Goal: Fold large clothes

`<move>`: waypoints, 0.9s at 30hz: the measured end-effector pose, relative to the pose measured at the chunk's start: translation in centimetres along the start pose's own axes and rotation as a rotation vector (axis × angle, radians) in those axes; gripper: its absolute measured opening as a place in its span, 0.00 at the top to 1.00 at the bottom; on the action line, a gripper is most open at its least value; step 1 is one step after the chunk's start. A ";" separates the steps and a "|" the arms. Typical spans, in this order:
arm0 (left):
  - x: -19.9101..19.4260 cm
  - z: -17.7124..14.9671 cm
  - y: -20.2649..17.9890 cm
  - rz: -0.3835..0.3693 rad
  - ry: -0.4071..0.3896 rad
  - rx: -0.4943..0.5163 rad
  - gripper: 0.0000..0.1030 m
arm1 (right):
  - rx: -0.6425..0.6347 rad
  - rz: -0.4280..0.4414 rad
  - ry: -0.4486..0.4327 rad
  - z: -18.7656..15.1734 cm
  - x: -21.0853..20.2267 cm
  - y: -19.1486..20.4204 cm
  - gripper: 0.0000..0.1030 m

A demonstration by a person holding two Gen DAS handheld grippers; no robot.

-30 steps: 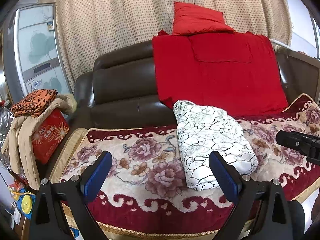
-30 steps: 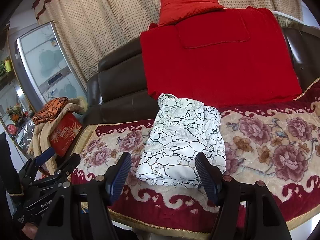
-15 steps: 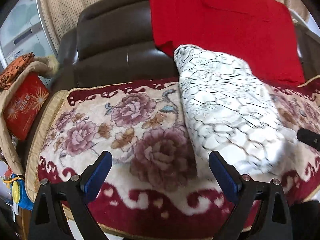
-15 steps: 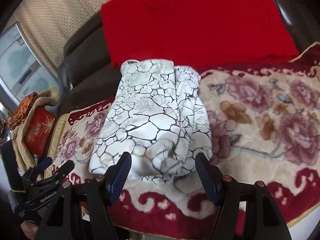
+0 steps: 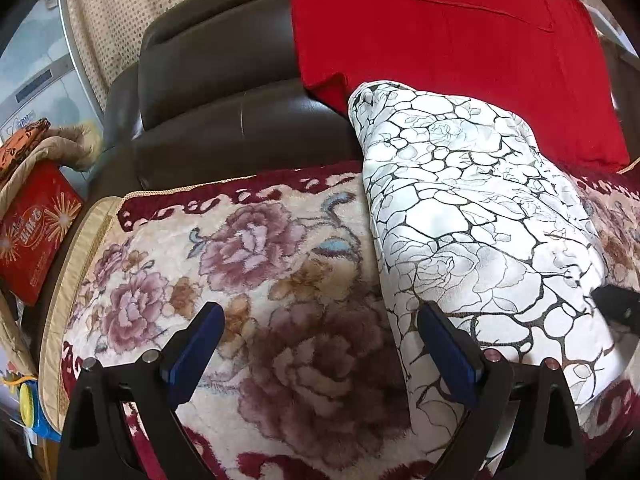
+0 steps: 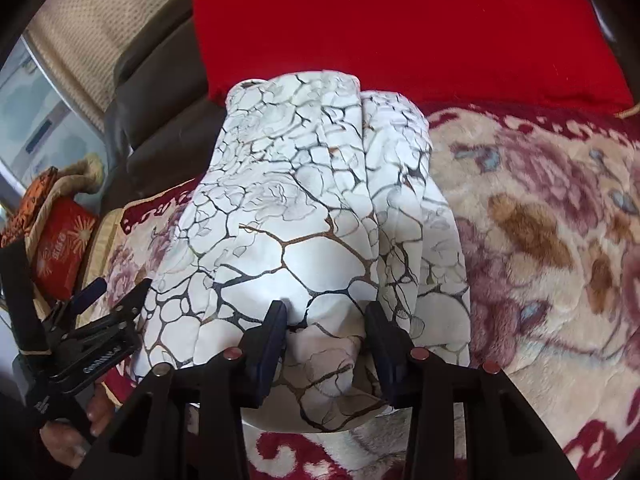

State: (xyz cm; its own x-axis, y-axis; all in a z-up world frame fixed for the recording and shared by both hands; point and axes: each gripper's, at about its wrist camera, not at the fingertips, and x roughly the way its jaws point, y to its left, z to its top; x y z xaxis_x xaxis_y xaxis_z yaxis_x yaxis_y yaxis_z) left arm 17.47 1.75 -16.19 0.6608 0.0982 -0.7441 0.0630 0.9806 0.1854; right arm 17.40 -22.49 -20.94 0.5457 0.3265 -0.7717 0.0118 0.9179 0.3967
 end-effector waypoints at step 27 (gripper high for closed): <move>0.3 0.2 0.2 -0.027 -0.022 0.006 0.06 | 0.002 0.000 -0.021 4.2 -1.3 0.8 0.57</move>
State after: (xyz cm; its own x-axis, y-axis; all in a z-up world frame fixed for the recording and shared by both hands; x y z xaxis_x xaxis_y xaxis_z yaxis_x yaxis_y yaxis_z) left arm 17.89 1.93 -16.26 0.6750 0.0676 -0.7348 0.0858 0.9819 0.1692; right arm 20.22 -23.13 -17.47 0.5630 0.3213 -0.7614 0.0138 0.9175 0.3974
